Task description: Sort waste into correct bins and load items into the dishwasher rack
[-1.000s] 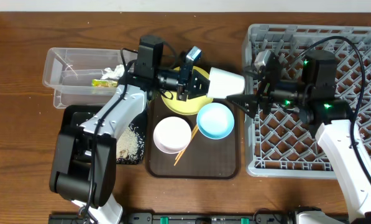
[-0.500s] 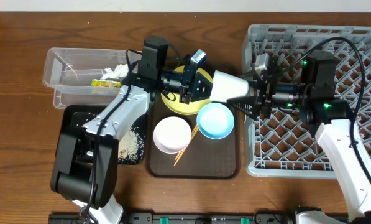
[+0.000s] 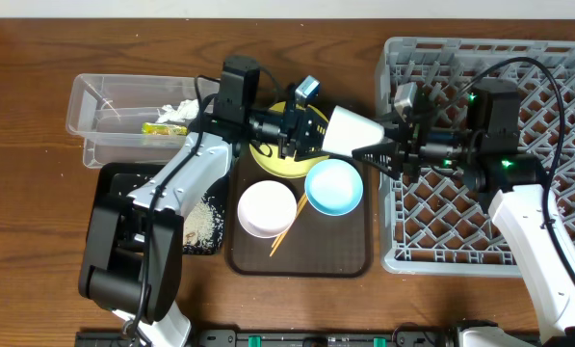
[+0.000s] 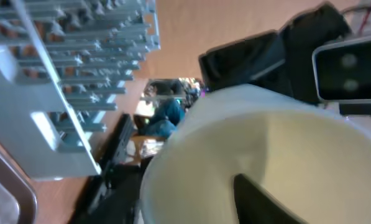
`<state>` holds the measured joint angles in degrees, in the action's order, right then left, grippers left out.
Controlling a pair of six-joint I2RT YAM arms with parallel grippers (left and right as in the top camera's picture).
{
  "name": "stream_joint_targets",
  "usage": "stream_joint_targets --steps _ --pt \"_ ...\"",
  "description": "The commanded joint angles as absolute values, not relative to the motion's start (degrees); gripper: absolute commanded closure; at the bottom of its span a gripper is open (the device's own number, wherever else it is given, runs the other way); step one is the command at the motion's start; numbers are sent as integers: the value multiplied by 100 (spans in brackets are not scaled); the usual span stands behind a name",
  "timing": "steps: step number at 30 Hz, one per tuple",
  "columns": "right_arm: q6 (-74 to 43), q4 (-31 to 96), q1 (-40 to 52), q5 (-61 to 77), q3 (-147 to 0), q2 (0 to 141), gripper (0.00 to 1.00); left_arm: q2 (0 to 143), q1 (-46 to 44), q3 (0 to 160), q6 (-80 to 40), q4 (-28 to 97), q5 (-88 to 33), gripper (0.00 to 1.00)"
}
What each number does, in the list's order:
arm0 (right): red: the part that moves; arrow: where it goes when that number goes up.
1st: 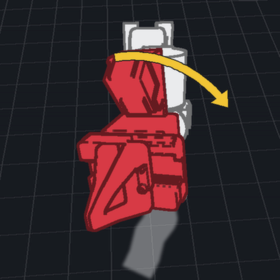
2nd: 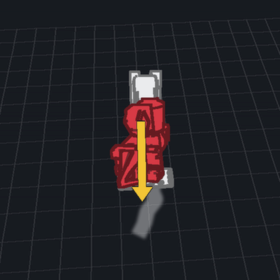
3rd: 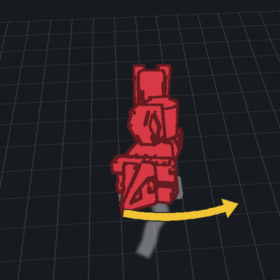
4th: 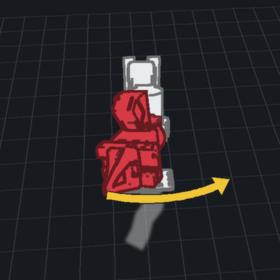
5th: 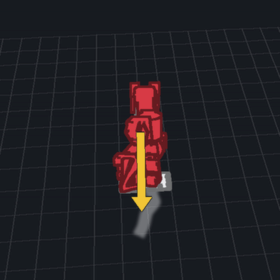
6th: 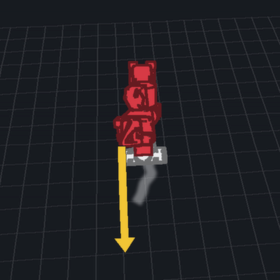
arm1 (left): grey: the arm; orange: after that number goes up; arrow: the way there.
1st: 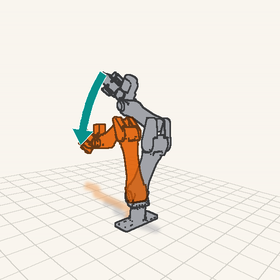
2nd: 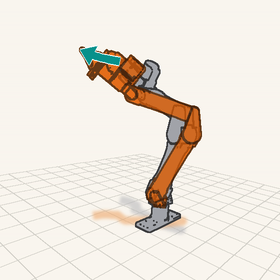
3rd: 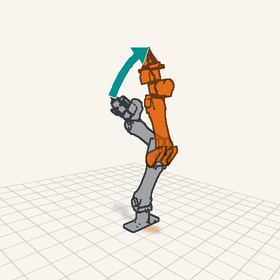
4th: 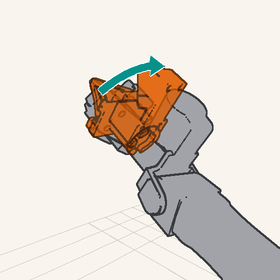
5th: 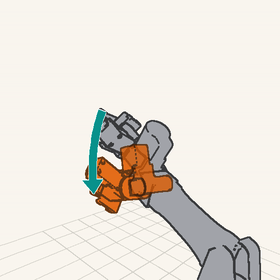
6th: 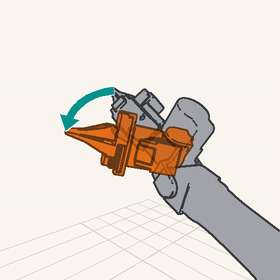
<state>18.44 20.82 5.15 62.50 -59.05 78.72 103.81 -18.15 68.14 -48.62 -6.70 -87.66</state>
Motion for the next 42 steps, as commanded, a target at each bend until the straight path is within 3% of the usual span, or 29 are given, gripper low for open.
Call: stream_joint_targets --steps 1,9,17,25,36,42 --pt "1367 2217 534 4928 -5994 7885 64 10331 -1719 6847 -4034 -591 -8106 41" --pt "1118 3743 -34 3026 -6519 7411 70 10224 -1210 6849 -2991 281 -5867 32" --pt "735 6228 -1133 1798 -7749 7297 79 9030 -1083 6849 -1310 2497 -3155 24" --pt "-132 7830 -1857 320 -7924 7454 84 7572 -1079 6849 -1267 4311 -1052 16" --pt "-390 8036 -1964 -661 -7778 8399 83 7345 -1079 6849 -1271 4624 -851 15" --pt "-423 7843 -2008 -460 -7778 9083 73 7345 -1079 6849 -1271 4624 -849 15"
